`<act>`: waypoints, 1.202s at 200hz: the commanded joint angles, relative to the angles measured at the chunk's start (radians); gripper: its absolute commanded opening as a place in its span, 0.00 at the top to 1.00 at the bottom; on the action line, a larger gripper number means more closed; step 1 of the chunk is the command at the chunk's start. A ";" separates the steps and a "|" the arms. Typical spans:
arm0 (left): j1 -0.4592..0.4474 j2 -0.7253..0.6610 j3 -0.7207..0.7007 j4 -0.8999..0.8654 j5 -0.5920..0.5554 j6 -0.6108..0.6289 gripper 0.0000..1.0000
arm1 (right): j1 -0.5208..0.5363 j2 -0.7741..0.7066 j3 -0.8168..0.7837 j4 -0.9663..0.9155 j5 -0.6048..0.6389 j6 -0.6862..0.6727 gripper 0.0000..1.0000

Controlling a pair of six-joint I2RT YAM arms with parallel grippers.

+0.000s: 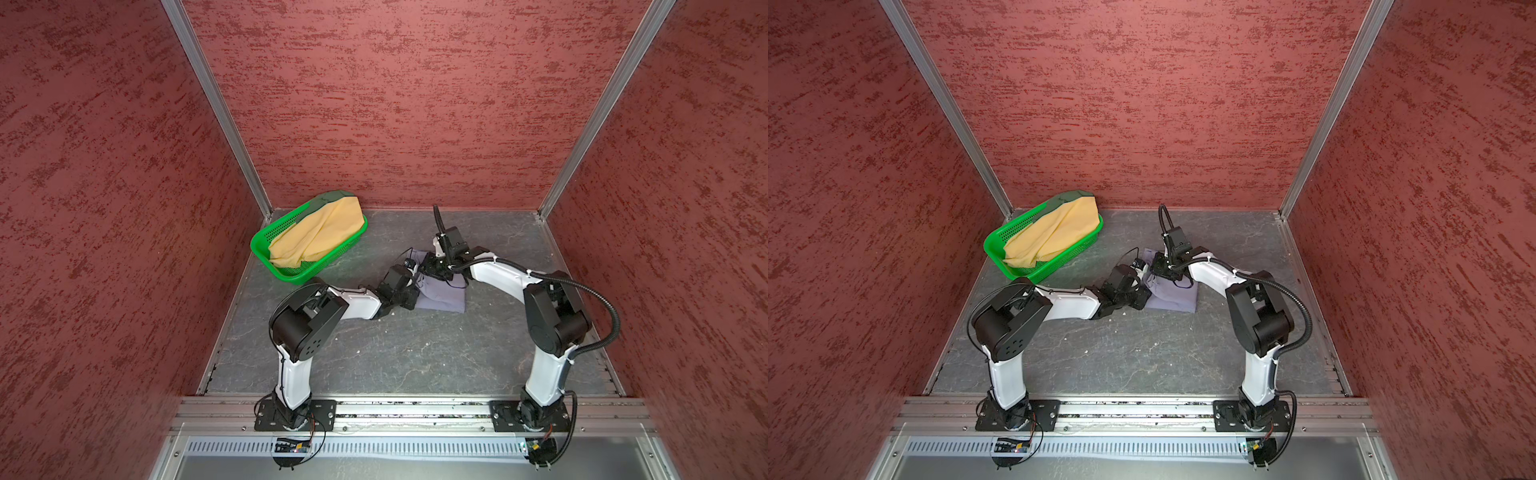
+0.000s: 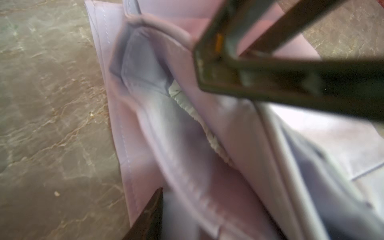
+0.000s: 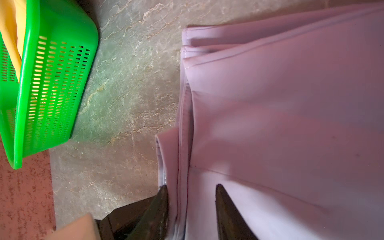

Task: Fold and stack skirts
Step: Fold the skirt at the center of the table.

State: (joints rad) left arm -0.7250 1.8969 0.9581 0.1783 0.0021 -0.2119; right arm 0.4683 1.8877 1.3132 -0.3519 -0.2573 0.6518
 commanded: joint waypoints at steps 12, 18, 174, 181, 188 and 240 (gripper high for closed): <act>-0.002 -0.079 -0.044 -0.044 -0.018 0.009 0.53 | 0.007 0.014 -0.006 0.050 -0.017 0.003 0.51; -0.002 -0.093 -0.051 -0.054 -0.028 0.007 0.52 | 0.006 0.014 -0.005 0.050 -0.020 0.001 0.50; -0.114 -0.158 0.135 -0.236 -0.117 0.061 0.45 | -0.107 -0.258 -0.235 -0.010 0.052 -0.111 0.58; -0.116 -0.132 0.156 -0.248 -0.130 0.061 0.46 | -0.109 -0.265 -0.248 -0.011 0.053 -0.114 0.59; -0.122 -0.108 0.177 -0.268 -0.144 0.063 0.47 | -0.109 -0.272 -0.261 -0.012 0.055 -0.116 0.60; -0.153 -0.022 0.194 -0.387 -0.216 -0.073 0.56 | -0.110 -0.309 -0.398 0.000 0.064 -0.100 0.76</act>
State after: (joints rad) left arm -0.8696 1.8530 1.1564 -0.1173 -0.1642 -0.1921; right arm 0.3584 1.6199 0.9661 -0.3519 -0.2214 0.5449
